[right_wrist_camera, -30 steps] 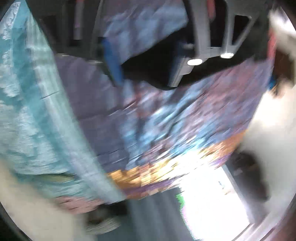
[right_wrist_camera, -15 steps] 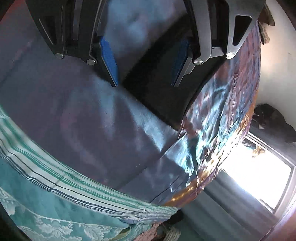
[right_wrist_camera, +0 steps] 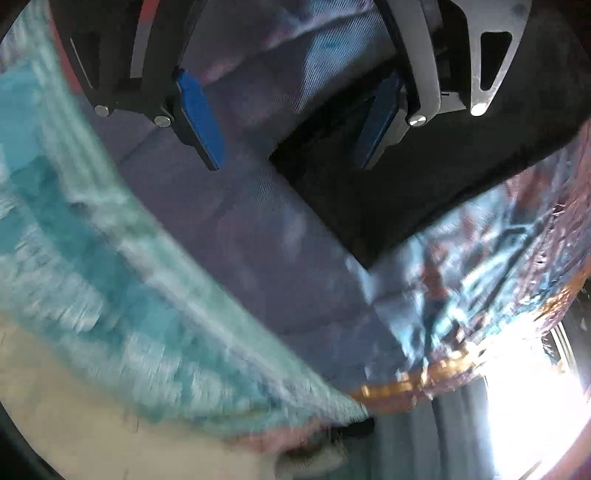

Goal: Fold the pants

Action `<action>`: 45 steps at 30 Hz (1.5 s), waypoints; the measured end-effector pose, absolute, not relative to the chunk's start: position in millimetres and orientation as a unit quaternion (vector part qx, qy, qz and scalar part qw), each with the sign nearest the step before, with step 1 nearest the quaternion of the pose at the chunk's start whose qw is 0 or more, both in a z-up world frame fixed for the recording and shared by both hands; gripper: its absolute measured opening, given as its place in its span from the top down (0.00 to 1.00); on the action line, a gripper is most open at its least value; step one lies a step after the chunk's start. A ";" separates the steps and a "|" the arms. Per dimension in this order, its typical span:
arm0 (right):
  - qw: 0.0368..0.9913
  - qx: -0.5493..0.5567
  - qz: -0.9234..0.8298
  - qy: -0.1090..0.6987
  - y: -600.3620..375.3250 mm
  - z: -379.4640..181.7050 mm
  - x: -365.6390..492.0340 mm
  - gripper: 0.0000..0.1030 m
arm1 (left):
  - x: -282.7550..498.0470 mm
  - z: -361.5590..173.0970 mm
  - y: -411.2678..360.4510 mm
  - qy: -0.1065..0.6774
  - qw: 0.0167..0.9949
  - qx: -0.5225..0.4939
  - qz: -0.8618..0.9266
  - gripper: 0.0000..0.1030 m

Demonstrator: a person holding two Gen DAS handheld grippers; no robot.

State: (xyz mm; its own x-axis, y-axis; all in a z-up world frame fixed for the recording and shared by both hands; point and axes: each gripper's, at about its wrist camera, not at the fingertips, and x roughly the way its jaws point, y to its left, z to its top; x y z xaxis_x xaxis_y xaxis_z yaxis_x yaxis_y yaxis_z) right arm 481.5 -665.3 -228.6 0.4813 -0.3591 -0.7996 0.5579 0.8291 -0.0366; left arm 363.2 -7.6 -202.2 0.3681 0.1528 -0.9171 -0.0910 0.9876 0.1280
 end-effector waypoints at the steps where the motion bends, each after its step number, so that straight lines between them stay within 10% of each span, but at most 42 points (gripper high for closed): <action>1: 0.860 0.107 -0.264 0.425 -656.9 -220.1 478.9 0.29 | 368.5 -199.3 8.1 0.536 0.838 0.020 0.096 0.01; 15: 0.876 0.127 0.038 0.463 -412.7 -189.3 255.1 0.19 | 310.0 -222.4 43.3 0.533 0.842 0.018 0.073 0.01; 27: 0.804 0.222 -0.288 0.471 -556.2 -232.6 118.0 0.19 | 280.2 -240.1 37.1 0.559 0.826 0.048 0.057 0.00; 45: 0.874 0.119 -0.124 0.454 -393.3 -187.2 191.6 0.19 | 425.9 -204.4 101.6 0.475 0.872 0.012 0.119 0.01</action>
